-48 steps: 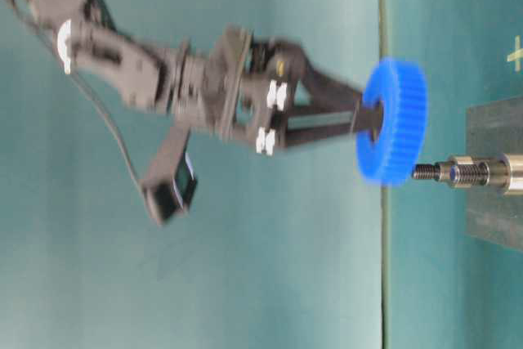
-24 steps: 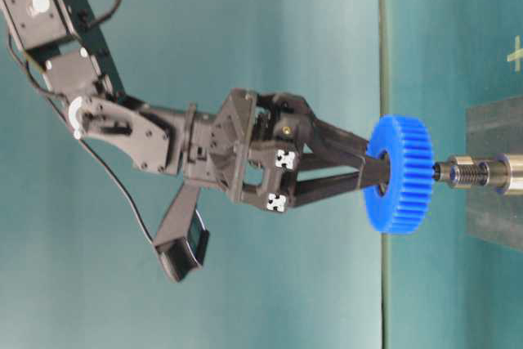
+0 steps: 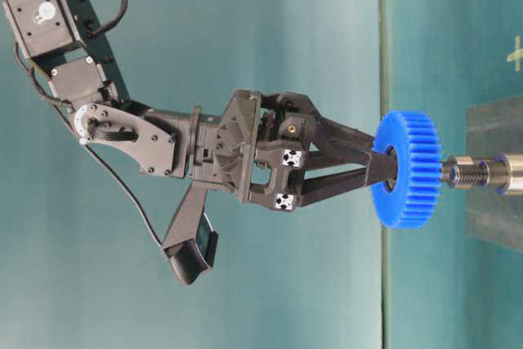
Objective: Fit the large gear onto the shaft.
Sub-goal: 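Lift the blue gear and carry it over the upper shaft, then align the gear bearing with the upper shaft and lower it on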
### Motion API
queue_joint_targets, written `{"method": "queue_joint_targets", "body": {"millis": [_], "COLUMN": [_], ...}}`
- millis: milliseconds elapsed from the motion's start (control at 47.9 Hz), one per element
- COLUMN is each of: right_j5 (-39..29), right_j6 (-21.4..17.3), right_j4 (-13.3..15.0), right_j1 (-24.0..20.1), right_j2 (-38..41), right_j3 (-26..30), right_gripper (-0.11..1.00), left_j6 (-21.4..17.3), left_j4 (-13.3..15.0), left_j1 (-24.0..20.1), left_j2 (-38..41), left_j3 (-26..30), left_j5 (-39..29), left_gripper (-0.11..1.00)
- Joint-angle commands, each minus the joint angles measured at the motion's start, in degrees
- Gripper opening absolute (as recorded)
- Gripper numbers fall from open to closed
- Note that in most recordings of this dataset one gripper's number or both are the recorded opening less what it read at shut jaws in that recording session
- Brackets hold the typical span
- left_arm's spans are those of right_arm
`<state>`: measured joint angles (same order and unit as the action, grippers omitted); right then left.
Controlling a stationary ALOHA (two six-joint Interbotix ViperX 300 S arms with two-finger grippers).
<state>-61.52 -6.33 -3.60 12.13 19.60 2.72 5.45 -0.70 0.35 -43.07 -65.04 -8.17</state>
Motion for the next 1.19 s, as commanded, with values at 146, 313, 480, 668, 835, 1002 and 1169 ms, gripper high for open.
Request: {"method": "queue_joint_targets", "body": {"millis": [146, 313, 480, 668, 835, 1002, 1169], "right_j5": [-0.1, -0.2, -0.2, -0.2, -0.7, -2.0, -3.5], "right_j6": [0.7, 0.9, 0.9, 0.7, 0.6, 0.7, 0.8], "right_j4": [-0.4, -0.7, -1.0, -0.9, -0.8, -0.8, -0.7], "right_j1": [0.1, -0.1, -0.1, -0.1, 0.1, 0.1, 0.1], "right_j2": [-1.0, -0.8, -0.6, -0.4, 0.1, 0.5, 0.6], "right_j3": [1.6, 1.7, 1.7, 2.0, 3.0, 3.9, 3.8], "right_gripper": [0.49, 0.49, 0.49, 0.49, 0.54, 0.55, 0.55], "left_j6": [0.1, 0.1, 0.2, 0.2, 0.2, 0.2, 0.2], "left_j4": [-0.2, -0.2, -0.2, -0.2, -0.2, -0.2, -0.2], "left_j1": [0.0, 0.0, 0.0, 0.0, 0.0, -0.1, 0.0], "left_j2": [-0.2, -0.2, -0.4, -1.0, -1.5, -1.9, -2.1], "left_j3": [0.5, 0.5, 0.5, 0.2, 0.1, -0.1, -0.2], "left_j5": [0.5, 0.5, 0.5, 0.5, 0.5, 0.5, 0.5], "left_gripper": [0.00, 0.00, 0.00, 0.00, 0.00, 0.00, 0.00]}}
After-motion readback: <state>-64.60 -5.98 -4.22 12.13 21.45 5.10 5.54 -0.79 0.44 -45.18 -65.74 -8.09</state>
